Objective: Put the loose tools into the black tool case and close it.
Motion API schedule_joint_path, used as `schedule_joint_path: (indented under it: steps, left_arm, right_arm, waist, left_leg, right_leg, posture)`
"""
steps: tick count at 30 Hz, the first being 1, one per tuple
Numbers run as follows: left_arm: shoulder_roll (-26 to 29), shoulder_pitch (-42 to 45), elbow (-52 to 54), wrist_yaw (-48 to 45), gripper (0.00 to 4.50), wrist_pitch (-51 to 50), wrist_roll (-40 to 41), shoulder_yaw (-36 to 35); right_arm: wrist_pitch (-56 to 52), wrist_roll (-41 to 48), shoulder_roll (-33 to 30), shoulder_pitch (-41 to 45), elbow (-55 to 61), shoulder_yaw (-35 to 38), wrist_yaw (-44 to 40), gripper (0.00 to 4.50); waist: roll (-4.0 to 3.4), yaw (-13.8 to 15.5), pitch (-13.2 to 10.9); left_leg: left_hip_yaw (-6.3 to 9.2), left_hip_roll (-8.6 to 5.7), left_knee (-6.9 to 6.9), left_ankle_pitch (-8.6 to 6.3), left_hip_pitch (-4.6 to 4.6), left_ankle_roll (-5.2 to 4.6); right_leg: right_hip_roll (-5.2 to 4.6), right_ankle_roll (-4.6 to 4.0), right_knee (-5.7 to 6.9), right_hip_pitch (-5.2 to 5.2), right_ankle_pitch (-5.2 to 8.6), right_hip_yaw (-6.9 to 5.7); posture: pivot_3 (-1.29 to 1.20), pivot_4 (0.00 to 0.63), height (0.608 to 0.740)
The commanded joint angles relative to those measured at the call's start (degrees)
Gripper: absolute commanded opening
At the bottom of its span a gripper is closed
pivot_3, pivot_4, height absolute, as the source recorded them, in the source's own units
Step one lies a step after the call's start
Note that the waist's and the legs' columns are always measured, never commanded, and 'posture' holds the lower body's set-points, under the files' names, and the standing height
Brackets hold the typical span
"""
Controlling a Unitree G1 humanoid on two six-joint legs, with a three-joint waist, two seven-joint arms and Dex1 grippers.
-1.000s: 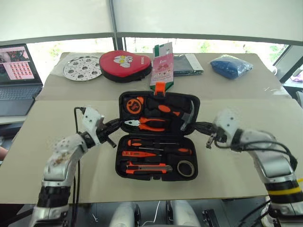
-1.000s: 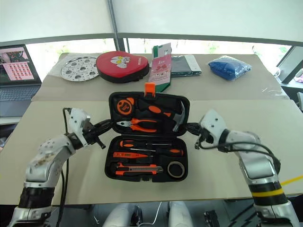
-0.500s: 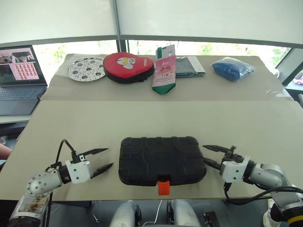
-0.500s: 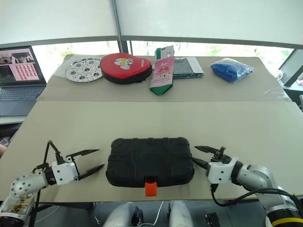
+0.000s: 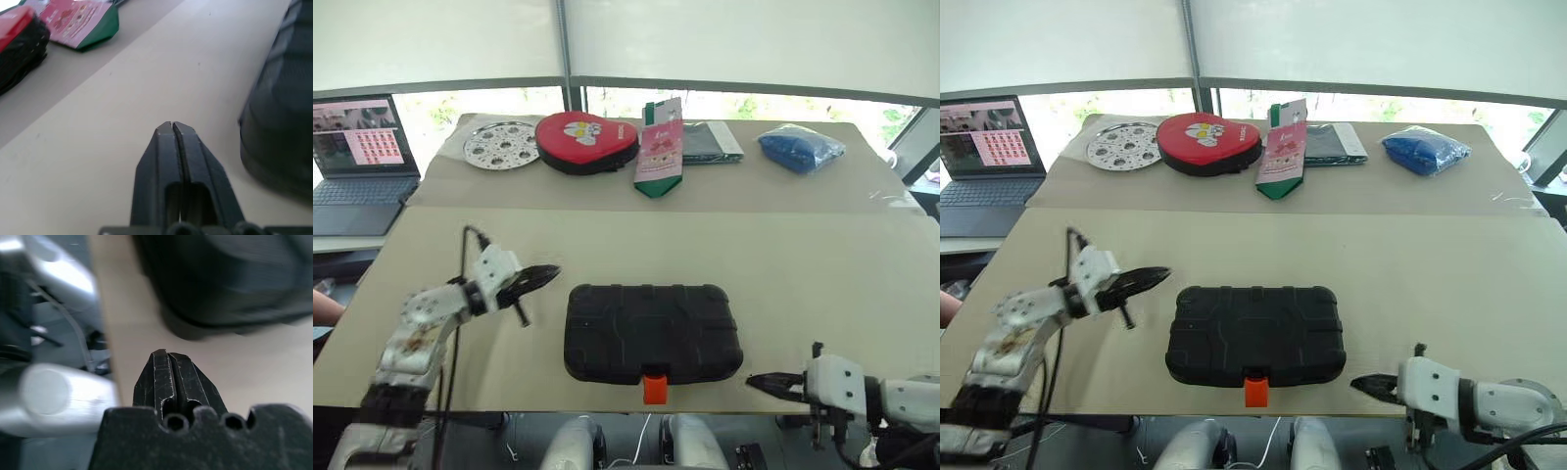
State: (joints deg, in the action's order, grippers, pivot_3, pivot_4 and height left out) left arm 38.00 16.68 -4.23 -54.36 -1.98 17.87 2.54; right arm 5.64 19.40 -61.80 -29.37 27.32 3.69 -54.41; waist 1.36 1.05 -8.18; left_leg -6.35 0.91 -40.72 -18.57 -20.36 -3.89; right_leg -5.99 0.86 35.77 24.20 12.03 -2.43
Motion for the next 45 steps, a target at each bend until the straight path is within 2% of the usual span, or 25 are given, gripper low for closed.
schedule_joint_path:
  steps: [1, 4, 6, 13, 17, 23, 27, 32, 36, 38, 45]
  left_arm:
    - [0.15, 2.5, -1.92, -1.41, 0.02, -5.32, -2.4, 2.78]
    - [1.6, 3.64, -2.88, -4.7, 0.02, -11.48, -3.39, 5.99]
    - [2.5, 3.16, -2.93, -6.03, 0.02, -11.77, -4.27, 6.79]
    - [4.04, -1.62, 1.96, -9.41, 0.02, -14.65, -1.54, 5.14]
    - [3.15, -5.46, 5.17, -5.52, 0.02, -17.32, -0.25, 1.69]
    - [0.01, -8.06, 9.91, -1.31, 0.02, -19.85, 3.06, -3.29]
    - [-0.98, -5.6, 8.93, 0.19, 0.02, -19.32, 4.69, -6.65]
    - [-0.73, 1.8, 8.58, -5.06, 0.02, -21.53, 10.42, -7.82]
    - [-0.68, 8.72, 8.61, -8.27, 0.02, -24.13, 9.9, -3.01]
    - [-2.52, 11.69, 8.11, -8.73, 0.02, -24.6, 8.79, 0.31]
    - [-7.42, 16.65, 4.37, -8.33, 0.02, -22.62, 1.69, 10.27]
  right_arm:
    - [-7.36, -3.96, 2.63, 2.8, 4.64, -4.67, 2.69, 0.0]
    - [-11.53, -7.18, 6.27, 7.25, 6.04, -9.81, 4.25, 0.0]
    - [-12.7, -9.7, 8.37, 10.53, 5.55, -12.3, 4.92, 0.0]
    - [-11.77, -17.15, 16.07, 21.86, -1.06, -16.11, 8.54, 0.0]
    - [-10.79, -20.15, 20.14, 30.66, -8.85, -16.68, 9.76, 0.0]
    - [-7.59, -20.93, 22.6, 38.17, -17.55, -16.26, 9.28, 0.0]
    - [-7.08, -18.71, 21.0, 37.69, -18.21, -13.5, 7.97, 0.0]
    - [-10.08, -13.31, 16.45, 30.68, -12.63, -8.4, 3.6, 0.0]
    - [-14.55, -8.47, 14.07, 24.27, -5.85, -4.99, 1.2, 0.0]
    - [-16.17, -7.54, 13.7, 22.63, -3.53, -5.03, 0.62, 0.0]
    - [-21.76, -7.59, 14.25, 25.58, 0.07, -7.55, 1.01, 0.0]
  waist:
    - [0.04, -0.55, -0.02]
    - [0.13, -0.63, -0.07]
    - [0.28, -0.68, -0.11]
    - [0.55, -1.47, -0.1]
    - [0.53, -1.73, -0.1]
    - [0.49, -1.44, -0.15]
    - [0.48, -1.0, -0.17]
    - [0.44, -0.1, -0.24]
    - [0.44, -0.28, -0.25]
    - [0.44, -0.41, -0.25]
    - [0.46, -0.48, -0.26]
  left_leg:
    - [-0.02, 0.0, 0.0, 0.14, 0.03, 0.26]
    - [-0.01, 0.02, -0.02, 0.14, -0.05, 0.3]
    - [-0.02, 0.02, -0.02, 0.14, -0.06, 0.29]
    - [0.01, 0.17, 0.0, 0.08, 0.06, 0.23]
    - [0.02, 0.18, -0.01, 0.07, 0.09, 0.2]
    - [0.02, 0.15, -0.01, 0.23, 0.06, 0.48]
    - [0.03, 0.11, -0.01, 0.25, 0.01, 0.52]
    - [0.11, 0.01, -0.03, 0.23, -0.17, 0.47]
    - [0.14, -0.05, -0.02, 0.2, -0.28, 0.42]
    - [0.12, -0.07, -0.07, 0.19, -0.32, 0.4]
    - [0.09, -0.08, -0.14, 0.16, -0.33, 0.32]
  right_leg:
    - [0.08, 0.04, 0.0, 0.0, 0.03, 0.07]
    - [0.28, 0.04, -0.04, 0.07, 0.04, 0.11]
    - [0.31, 0.04, -0.04, 0.09, 0.05, 0.13]
    - [0.36, -0.11, -0.01, 0.09, 0.08, 0.16]
    - [0.33, -0.21, 0.07, 0.11, 0.02, 0.15]
    - [0.25, -0.24, 0.11, 0.14, -0.01, 0.13]
    - [-0.01, -0.24, 0.12, 0.15, -0.01, 0.06]
    - [-0.14, -0.21, 0.06, 0.19, -0.02, -0.13]
    - [-0.08, -0.08, -0.01, 0.17, 0.06, -0.19]
    - [-0.02, -0.05, -0.03, 0.17, 0.07, -0.18]
    - [0.29, 0.04, -0.09, 0.15, 0.04, 0.05]
  posture:
    - [0.0, 0.15, 0.74]
    - [0.0, 0.15, 0.74]
    - [0.0, 0.15, 0.74]
    - [0.0, 0.15, 0.74]
    - [0.0, 0.15, 0.74]
    - [0.0, 0.15, 0.74]
    - [0.0, 0.15, 0.74]
    - [0.0, 0.15, 0.74]
    - [0.0, 0.15, 0.74]
    - [0.0, 0.15, 0.74]
    - [0.0, 0.15, 0.74]
